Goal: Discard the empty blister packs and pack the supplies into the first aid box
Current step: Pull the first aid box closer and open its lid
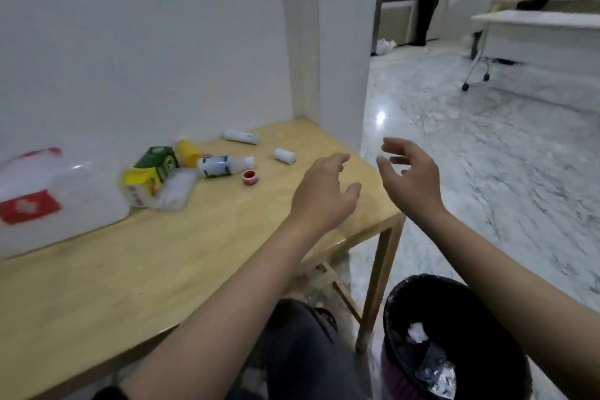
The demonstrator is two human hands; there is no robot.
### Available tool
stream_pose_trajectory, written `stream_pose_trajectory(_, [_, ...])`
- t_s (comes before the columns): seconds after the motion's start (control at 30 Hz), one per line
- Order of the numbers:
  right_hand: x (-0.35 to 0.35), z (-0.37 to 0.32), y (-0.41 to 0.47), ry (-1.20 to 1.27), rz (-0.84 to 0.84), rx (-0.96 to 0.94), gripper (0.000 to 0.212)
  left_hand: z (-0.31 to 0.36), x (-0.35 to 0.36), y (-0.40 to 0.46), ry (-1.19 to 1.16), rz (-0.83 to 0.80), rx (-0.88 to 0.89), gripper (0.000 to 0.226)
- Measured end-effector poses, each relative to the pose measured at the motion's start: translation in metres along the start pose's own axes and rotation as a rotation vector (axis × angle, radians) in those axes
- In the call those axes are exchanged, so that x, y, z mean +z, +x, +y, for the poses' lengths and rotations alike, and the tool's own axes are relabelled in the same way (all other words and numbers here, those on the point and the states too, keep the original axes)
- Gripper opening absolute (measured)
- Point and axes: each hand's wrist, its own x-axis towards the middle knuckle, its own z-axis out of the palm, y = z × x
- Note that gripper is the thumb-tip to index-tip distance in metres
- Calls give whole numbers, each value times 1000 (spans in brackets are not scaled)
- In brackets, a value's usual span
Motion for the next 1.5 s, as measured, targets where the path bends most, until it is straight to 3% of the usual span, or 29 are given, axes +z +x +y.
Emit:
stream_pose_trajectory(0.37, [165, -124, -10, 180, -352, -240, 28, -104, -166, -39, 221, 365, -228, 51])
stream_pose_trajectory(0.67, [291, -199, -40, 182, -610, -600, 33, -201, -269, -115, 480, 700, -320, 53])
stream_pose_trajectory(0.87, [334, -206, -41, 48, -679, -731, 37, -254, -300, -137, 603, 646, -325, 68])
stream_pose_trajectory(1.0, [345, -202, -42, 98, -644, -746, 32, -277, -314, -138, 621, 571, -294, 72])
stream_pose_trajectory(1.33, [351, -197, -42, 176, -645, -717, 34, -291, -327, -138, 694, 608, -93, 56])
stream_pose_trajectory(1.5, [349, -197, -42, 206, -640, -707, 34, -280, -326, -139, 523, 750, -190, 71])
